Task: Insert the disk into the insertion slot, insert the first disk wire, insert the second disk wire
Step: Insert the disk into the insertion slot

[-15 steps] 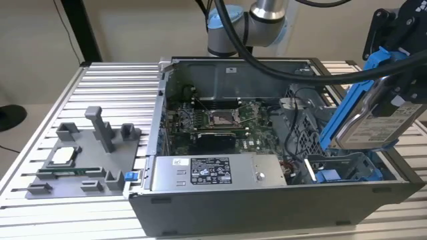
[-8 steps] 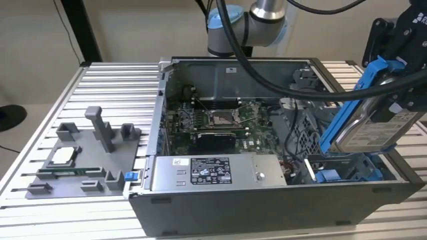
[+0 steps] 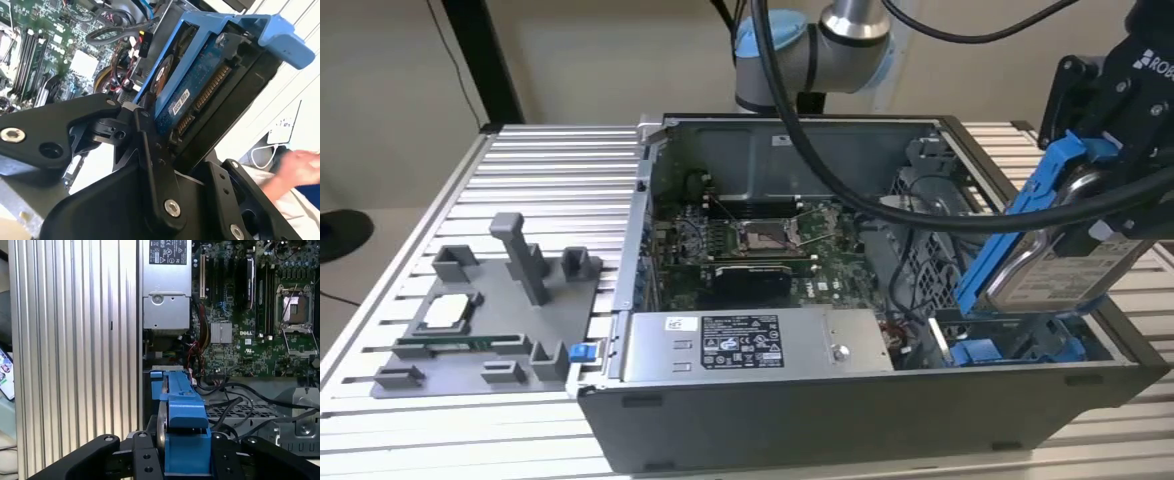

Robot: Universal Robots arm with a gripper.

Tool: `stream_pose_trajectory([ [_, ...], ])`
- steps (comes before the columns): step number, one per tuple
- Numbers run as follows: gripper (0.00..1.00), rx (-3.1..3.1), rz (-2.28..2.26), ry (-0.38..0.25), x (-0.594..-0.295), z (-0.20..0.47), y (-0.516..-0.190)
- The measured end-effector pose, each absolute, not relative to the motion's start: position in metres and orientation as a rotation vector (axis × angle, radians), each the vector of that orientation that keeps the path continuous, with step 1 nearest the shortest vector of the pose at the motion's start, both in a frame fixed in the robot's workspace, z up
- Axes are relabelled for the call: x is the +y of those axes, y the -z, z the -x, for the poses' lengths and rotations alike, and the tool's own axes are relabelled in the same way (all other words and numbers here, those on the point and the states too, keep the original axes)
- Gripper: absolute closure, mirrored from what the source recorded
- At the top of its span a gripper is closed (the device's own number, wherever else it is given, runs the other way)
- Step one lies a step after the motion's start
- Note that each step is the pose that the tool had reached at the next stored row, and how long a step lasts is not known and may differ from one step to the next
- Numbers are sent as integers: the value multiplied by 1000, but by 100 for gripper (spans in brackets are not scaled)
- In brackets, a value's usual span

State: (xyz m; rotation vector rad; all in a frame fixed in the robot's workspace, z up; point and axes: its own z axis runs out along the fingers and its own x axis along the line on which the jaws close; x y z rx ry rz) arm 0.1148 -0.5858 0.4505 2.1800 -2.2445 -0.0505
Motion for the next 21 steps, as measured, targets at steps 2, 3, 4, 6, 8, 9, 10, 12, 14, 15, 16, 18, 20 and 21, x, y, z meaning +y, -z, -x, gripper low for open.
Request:
stream_pose_trajectory([
  [2,100,-2245,-2180,51,-586,-115,-449],
  [3,100,-2245,-2180,51,-586,-115,-448],
  [4,100,-2245,-2180,51,-586,-115,-447],
  [6,100,-2245,-2180,51,-586,-115,-444],
  [8,100,-2245,-2180,51,-586,-115,-442],
  [9,100,-2245,-2180,51,-586,-115,-441],
  [10,100,-2245,-2180,51,-586,-115,-440],
  [12,100,-2245,-2180,51,-586,-115,-437],
  [14,100,-2245,-2180,51,-586,-115,-435],
  [15,100,-2245,-2180,51,-586,-115,-434],
  [16,100,-2245,-2180,51,-586,-115,-433],
  [18,100,-2245,-2180,51,-586,-115,-431],
  [20,100,-2245,-2180,52,-586,-115,-429],
  [21,100,-2245,-2181,52,-586,-115,-428],
])
